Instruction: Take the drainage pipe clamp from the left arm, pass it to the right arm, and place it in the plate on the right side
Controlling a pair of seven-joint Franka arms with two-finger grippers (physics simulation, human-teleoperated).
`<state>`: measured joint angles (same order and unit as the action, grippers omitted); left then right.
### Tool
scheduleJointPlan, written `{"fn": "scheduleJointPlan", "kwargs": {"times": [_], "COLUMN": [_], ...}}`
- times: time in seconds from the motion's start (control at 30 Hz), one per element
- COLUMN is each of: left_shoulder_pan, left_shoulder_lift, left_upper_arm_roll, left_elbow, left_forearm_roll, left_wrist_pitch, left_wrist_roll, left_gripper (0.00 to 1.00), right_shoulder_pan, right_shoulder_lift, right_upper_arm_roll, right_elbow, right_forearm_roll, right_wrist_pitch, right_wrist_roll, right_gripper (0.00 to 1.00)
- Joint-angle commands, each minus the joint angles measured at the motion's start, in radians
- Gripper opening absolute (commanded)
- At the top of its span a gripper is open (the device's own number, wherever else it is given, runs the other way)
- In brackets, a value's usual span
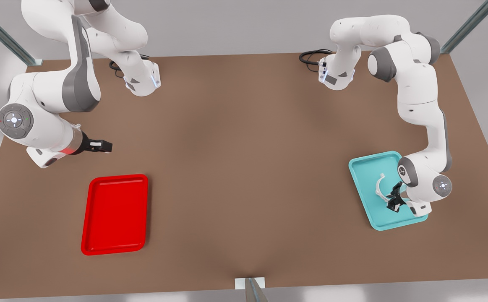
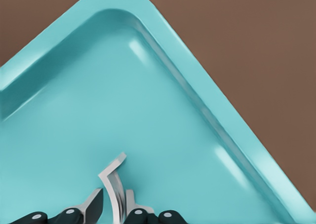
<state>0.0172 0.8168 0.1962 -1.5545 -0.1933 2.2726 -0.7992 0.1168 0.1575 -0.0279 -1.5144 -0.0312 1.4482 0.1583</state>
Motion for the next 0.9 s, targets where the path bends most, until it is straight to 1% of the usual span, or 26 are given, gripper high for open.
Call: {"fn": "scheduleJointPlan", "kwargs": {"times": [0.0, 0.2, 0.23, 0.3, 0.47, 0.5, 0.53, 0.87], "left_shoulder_pan": [0.0, 0.0, 0.0, 0.0, 0.0, 0.0, -0.002, -0.002], "left_shoulder_lift": [-0.002, -0.013, -0.013, -0.01, -0.008, -0.008, -0.008, -0.007], "left_upper_arm_roll": [0.0, 0.0, 0.0, 0.0, 0.0, 0.0, 0.0, 0.0], "left_elbow": [0.002, 0.002, 0.002, 0.002, 0.002, 0.002, 0.002, 0.002], "left_forearm_roll": [0.005, 0.005, 0.005, 0.003, 0.003, 0.003, 0.002, 0.002], "left_wrist_pitch": [0.002, 0.002, 0.002, 0.004, 0.004, 0.005, 0.005, 0.005], "left_wrist_roll": [-0.032, -0.032, -0.032, -0.034, -0.034, -0.034, -0.037, -0.037], "left_gripper": [0.43, 0.43, 0.41, 0.35, 0.35, 0.34, 0.28, 0.28], "right_shoulder_pan": [0.0, 0.0, 0.0, 0.0, 0.0, 0.0, 0.0, 0.0], "right_shoulder_lift": [-0.001, -0.001, -0.001, -0.003, -0.003, -0.003, -0.003, -0.001], "right_upper_arm_roll": [0.0, 0.0, 0.0, 0.0, -0.001, 0.0, -0.001, -0.001], "right_elbow": [0.0, 0.0, 0.0, 0.0, 0.0, 0.0, -0.001, -0.007], "right_forearm_roll": [0.001, 0.001, 0.001, 0.001, 0.001, 0.001, 0.001, -0.001], "right_wrist_pitch": [0.0, 0.0, 0.0, 0.0, -0.002, -0.002, -0.002, 0.003], "right_wrist_roll": [0.0, 0.0, 0.0, 0.0, 0.0, 0.0, 0.0, 0.0], "right_gripper": [1.0, 1.0, 1.0, 1.0, 1.0, 1.0, 1.0, 1.0]}}
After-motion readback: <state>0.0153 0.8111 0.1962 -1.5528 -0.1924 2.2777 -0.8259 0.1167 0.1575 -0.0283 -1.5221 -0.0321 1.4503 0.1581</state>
